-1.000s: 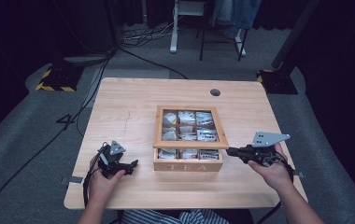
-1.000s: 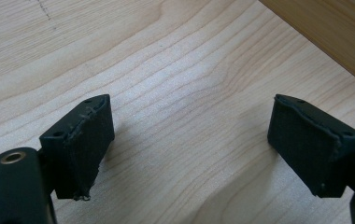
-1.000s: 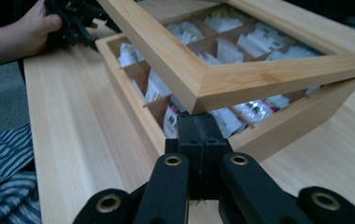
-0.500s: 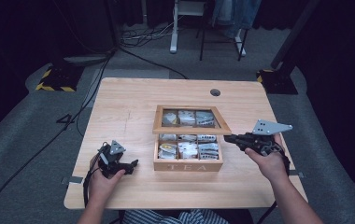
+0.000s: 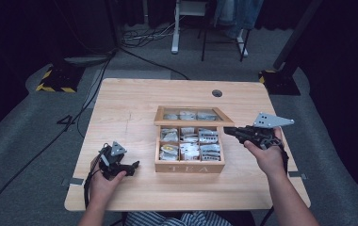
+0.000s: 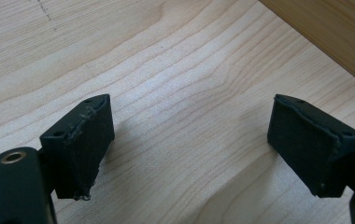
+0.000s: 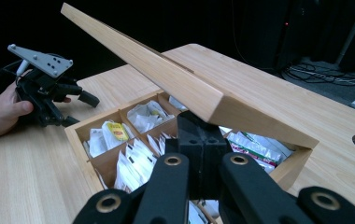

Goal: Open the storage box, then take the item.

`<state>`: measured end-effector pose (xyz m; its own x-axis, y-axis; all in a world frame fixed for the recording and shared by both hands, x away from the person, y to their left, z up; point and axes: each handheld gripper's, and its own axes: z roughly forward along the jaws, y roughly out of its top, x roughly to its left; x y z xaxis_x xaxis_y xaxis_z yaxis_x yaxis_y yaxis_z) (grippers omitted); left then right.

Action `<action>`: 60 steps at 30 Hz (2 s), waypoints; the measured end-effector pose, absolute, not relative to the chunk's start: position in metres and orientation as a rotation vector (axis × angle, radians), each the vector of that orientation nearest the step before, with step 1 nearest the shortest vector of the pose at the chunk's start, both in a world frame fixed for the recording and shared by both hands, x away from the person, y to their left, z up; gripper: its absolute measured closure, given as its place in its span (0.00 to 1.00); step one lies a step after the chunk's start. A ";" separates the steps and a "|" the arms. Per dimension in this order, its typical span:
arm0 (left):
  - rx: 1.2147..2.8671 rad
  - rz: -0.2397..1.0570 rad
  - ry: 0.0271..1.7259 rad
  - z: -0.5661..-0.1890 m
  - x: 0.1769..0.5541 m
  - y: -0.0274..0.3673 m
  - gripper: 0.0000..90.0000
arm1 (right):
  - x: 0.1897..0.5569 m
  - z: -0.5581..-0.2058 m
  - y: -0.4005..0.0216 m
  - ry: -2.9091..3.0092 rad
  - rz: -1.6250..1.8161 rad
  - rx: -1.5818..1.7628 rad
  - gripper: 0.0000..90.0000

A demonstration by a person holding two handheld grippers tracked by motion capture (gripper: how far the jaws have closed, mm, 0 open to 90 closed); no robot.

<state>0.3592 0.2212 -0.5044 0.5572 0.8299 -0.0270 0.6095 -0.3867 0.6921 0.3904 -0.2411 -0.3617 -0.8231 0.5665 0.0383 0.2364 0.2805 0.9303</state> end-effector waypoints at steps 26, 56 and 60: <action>2.119 0.444 1.175 -0.504 0.358 0.220 0.17 | 0.389 -0.362 -0.241 2.250 1.557 0.743 1.00; 2.019 0.338 0.984 -0.424 0.342 0.212 0.35 | 0.386 -0.366 -0.241 2.235 1.571 0.762 1.00; 2.000 0.330 0.947 -0.414 0.339 0.208 0.35 | 0.386 -0.366 -0.241 2.232 1.578 0.765 1.00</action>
<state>0.3393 0.2082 -0.4141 0.6748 0.7282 -0.1196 0.4966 -0.3282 0.8036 0.3863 -0.2411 -0.3664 -0.8124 0.5802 0.0582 0.2484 0.2540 0.9348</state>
